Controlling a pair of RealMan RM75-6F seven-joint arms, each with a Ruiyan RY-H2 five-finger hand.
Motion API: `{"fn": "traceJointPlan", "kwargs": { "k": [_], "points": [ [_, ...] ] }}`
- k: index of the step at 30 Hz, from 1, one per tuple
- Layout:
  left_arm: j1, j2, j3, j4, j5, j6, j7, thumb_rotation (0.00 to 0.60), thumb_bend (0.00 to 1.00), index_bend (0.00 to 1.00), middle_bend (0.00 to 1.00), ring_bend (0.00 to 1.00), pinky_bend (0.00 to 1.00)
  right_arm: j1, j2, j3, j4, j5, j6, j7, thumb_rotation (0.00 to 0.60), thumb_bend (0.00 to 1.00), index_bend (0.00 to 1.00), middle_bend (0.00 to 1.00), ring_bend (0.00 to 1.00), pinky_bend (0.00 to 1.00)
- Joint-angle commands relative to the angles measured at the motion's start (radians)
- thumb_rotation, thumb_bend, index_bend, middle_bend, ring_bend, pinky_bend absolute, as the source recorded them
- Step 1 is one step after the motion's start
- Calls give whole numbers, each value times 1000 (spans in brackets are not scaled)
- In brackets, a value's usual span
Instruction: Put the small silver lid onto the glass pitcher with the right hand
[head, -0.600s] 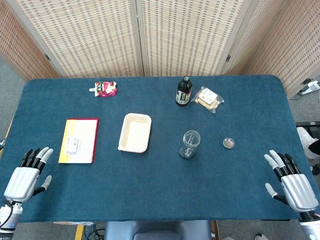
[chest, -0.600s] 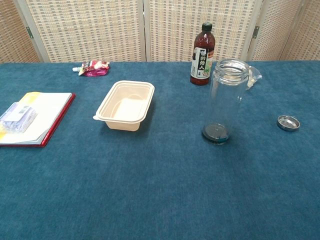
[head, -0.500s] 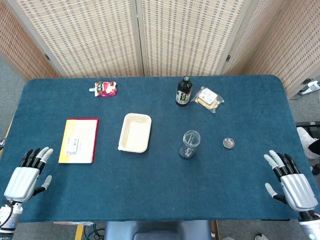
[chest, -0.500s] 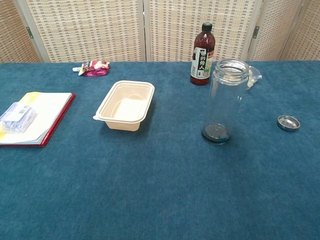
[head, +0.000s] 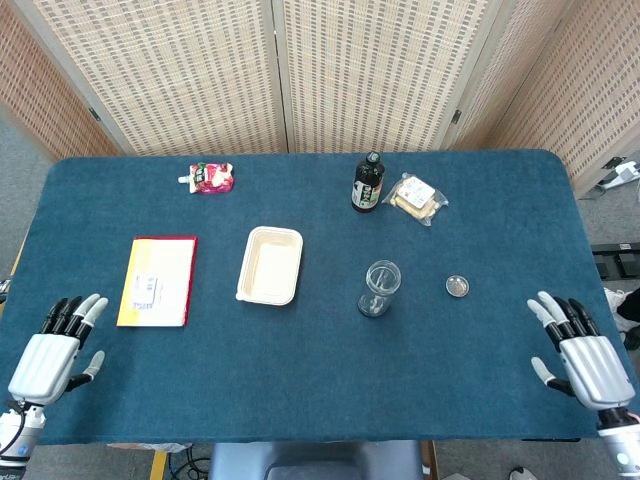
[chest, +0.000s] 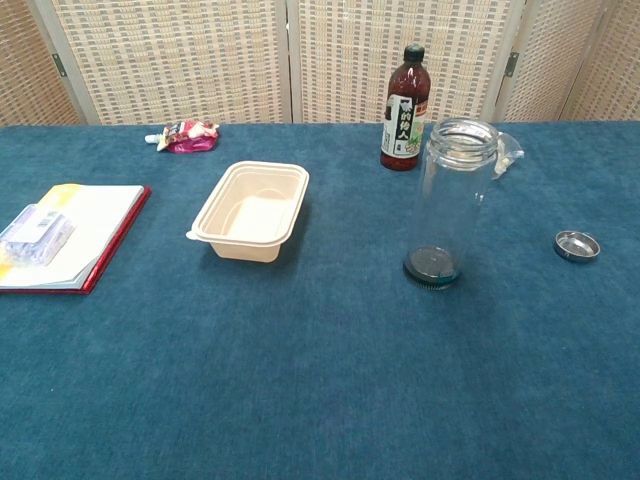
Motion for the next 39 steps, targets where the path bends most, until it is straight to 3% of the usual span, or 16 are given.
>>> {"fn": "traceJointPlan", "kwargs": {
  "k": [1,8,15,18,20,29,39],
  "points": [
    [2,1,1,-1,-1,1,1,600,375,0,48,0,0,73,76,42,-73,68,-110,-11,600,356,0,0,0,0],
    [5,6,0,-6,-3,8,-13,600,375,0,47,0,0,199,123,112,-91,190,-302,-1,600,356,13,0,0,0],
    [5,7,1,-9,-7,6,-15,600,375,0,48,0,0,305,87,165,-7,325,-475,32,600,359,183,0,0,0],
    [6,8,0,-9,-8,6,-17,600,375,0,47,0,0,318,77,169,8,339,-498,40,600,376,273,0,0,0],
    [10,12,-3,-12,-7,17,-27,600,375,0,47,0,0,360,26,173,73,375,-565,33,600,396,321,0,0,0],
    [20,25,-8,-14,-8,41,-48,600,375,0,48,0,0,440,-98,165,197,450,-677,-18,600,436,389,0,0,0],
    [21,28,-13,-13,-14,42,-55,600,375,0,48,0,0,482,-168,155,274,481,-724,-42,600,446,400,0,0,0]
  ]
}}
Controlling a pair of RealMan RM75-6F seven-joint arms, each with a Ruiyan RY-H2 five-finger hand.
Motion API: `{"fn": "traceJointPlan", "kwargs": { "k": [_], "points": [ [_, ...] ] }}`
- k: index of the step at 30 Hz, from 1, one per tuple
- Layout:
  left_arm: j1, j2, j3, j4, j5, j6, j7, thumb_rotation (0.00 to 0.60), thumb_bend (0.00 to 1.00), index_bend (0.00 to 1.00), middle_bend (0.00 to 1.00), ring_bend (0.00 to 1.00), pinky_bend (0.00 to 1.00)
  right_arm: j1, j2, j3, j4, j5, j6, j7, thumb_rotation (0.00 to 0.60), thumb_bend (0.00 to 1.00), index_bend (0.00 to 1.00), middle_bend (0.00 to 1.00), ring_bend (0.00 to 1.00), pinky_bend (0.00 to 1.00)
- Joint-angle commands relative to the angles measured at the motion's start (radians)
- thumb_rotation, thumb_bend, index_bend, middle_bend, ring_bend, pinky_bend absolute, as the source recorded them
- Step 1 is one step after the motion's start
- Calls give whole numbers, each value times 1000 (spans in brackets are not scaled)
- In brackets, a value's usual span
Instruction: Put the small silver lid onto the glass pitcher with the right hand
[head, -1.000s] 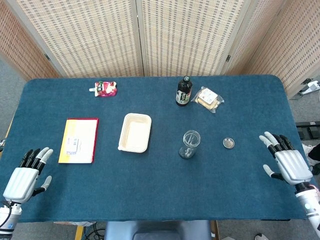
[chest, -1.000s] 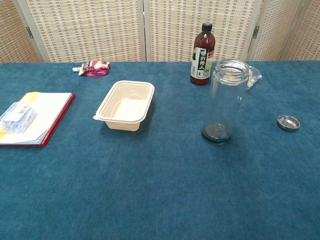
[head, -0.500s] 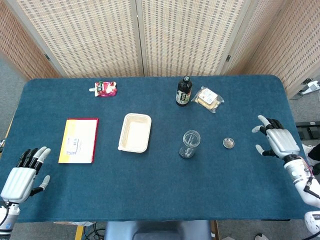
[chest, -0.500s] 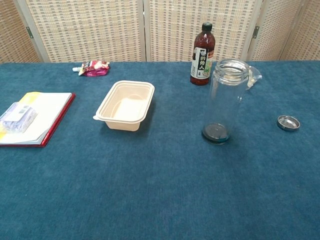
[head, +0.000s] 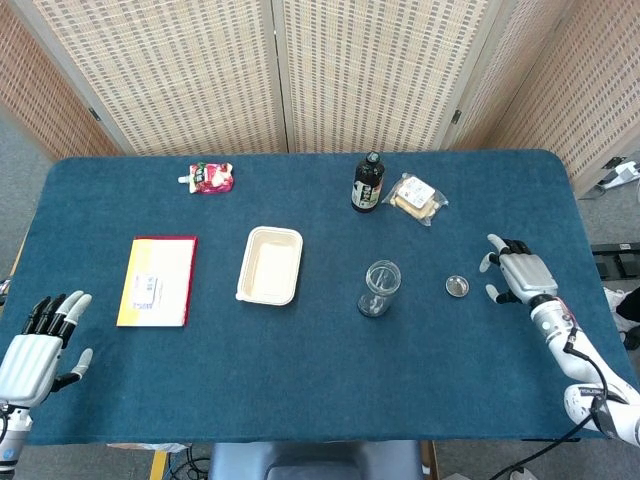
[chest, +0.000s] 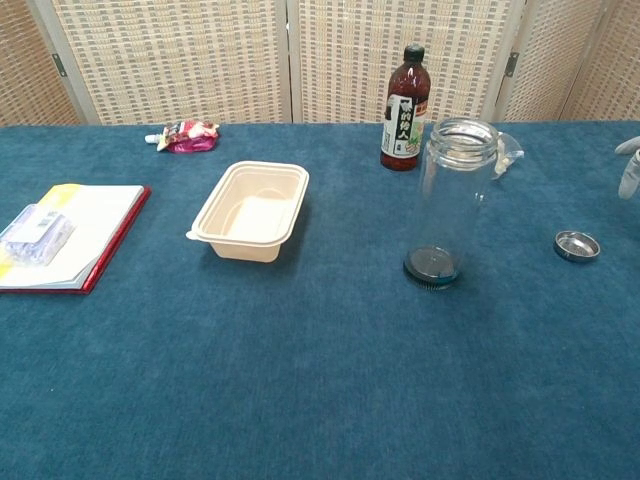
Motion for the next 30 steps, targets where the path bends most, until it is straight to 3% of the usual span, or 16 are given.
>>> {"fn": "traceJointPlan", "kwargs": {
  "k": [1,30],
  "points": [
    [-1,1,-1,1,-2,-2,-4,600,375,0,48,0,0,9,-15,-6,17,9,-12,-11,600,447,400,0,0,0],
    [6,20,-3,1,10,17,-54,600,375,0,48,0,0,80,-151,-26,134,51,-72,-63,600,485,413,0,0,0]
  ]
}}
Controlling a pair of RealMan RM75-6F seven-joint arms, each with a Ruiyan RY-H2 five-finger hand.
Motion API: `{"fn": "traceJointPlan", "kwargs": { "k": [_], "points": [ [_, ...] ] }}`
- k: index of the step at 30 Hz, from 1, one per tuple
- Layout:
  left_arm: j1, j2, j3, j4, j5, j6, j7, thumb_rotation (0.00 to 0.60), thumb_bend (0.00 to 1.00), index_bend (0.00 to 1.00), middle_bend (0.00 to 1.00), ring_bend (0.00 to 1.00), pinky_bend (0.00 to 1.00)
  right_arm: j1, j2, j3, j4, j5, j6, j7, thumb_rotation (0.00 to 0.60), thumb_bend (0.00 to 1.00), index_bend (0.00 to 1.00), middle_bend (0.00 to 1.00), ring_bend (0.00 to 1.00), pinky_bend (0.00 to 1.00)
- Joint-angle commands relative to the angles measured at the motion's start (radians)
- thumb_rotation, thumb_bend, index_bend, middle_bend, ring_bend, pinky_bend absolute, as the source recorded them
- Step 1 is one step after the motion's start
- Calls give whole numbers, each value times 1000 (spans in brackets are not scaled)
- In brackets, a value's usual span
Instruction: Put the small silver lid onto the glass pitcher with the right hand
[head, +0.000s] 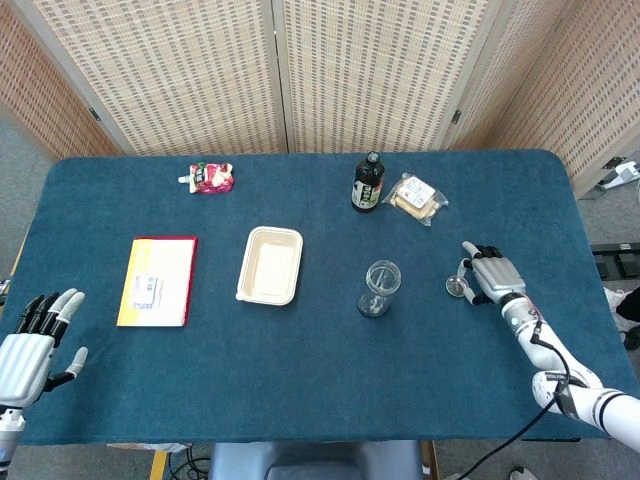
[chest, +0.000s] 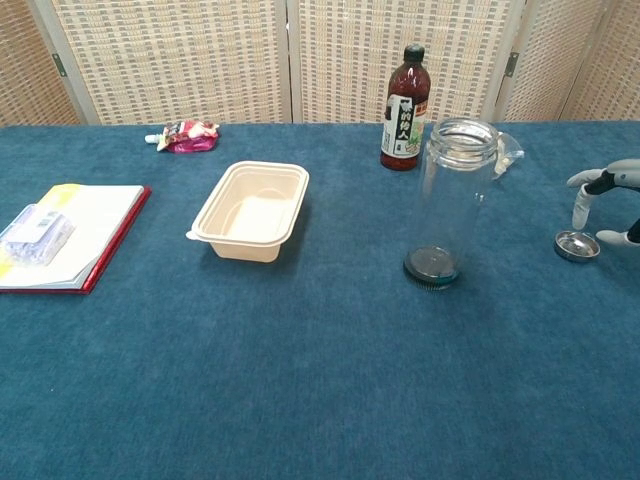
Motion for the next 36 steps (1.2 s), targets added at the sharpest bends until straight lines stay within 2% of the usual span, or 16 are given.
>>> {"fn": "traceJointPlan", "kwargs": {
  "k": [1,12,24,36],
  "points": [
    [0,0,0,1,2,1,-1,600,375,0,48,0,0,1,-2,-4,-1,3,1,-6,600,488,414,0,0,0],
    [3,1,1,0,4,6,-2,600,375,0,47,0,0,7,-35,-13,36,9,-10,-9,600,511,439,0,0,0],
    [5,11,-2,1,2,8,-27,600,375,0,48,0,0,17,-74,-14,72,-10,-9,-6,600,574,537,0,0,0],
    [-4,2,-4,5,1,-6,-9,600,375,0,47,0,0,17,32,4,-85,-7,59,-62,600,601,558,0,0,0]
  ]
}}
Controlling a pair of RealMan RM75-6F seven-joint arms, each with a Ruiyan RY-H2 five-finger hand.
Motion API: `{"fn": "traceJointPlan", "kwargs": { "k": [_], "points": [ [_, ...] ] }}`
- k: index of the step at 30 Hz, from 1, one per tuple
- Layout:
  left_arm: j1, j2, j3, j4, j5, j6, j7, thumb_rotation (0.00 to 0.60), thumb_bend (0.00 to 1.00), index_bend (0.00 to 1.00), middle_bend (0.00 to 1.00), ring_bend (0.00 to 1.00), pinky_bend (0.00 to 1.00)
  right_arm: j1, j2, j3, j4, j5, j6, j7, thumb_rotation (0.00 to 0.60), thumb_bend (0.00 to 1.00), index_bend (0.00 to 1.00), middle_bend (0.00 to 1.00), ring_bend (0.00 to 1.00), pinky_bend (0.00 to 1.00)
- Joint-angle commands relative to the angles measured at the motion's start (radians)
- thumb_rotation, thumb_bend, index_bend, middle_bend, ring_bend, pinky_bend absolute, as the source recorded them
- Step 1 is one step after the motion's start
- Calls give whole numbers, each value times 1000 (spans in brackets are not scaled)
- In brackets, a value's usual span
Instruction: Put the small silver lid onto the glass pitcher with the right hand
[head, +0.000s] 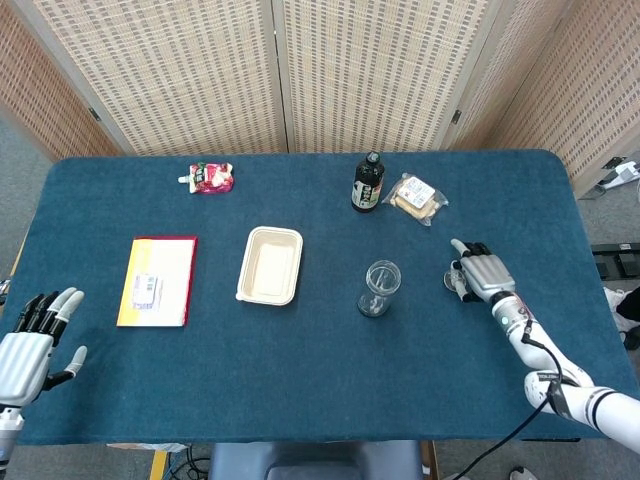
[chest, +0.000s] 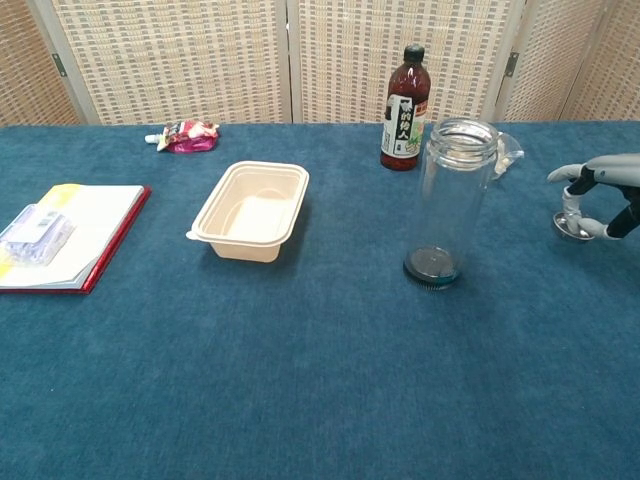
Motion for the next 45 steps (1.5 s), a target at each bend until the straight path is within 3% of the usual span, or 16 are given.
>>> {"fn": "traceJointPlan", "kwargs": {
  "k": [1,6,15,22,29,45],
  "points": [
    [0,-2,1,-1,1,0,6,600,375,0,47,0,0,-2,46,4,-70,4,32,-35,600,602,560,0,0,0],
    [1,-4,4,-4,7,3,16,600,375,0,48,0,0,-4,120,5,-200,12,87,-109,600,604,566,0,0,0],
    [2,-7,12,-10,24,8,29,600,375,0,47,0,0,6,301,16,-539,80,229,-334,600,606,567,0,0,0],
    [4,-6,12,-11,25,13,25,600,375,0,47,0,0,38,371,51,-692,133,286,-410,600,606,567,0,0,0],
    [2,-4,10,-9,23,9,15,600,375,0,47,0,0,73,406,79,-773,171,302,-435,600,606,567,2,0,0],
    [13,13,12,-13,39,39,-17,600,375,0,47,0,0,175,345,69,-827,255,325,-549,600,605,567,3,0,0]
  ]
}}
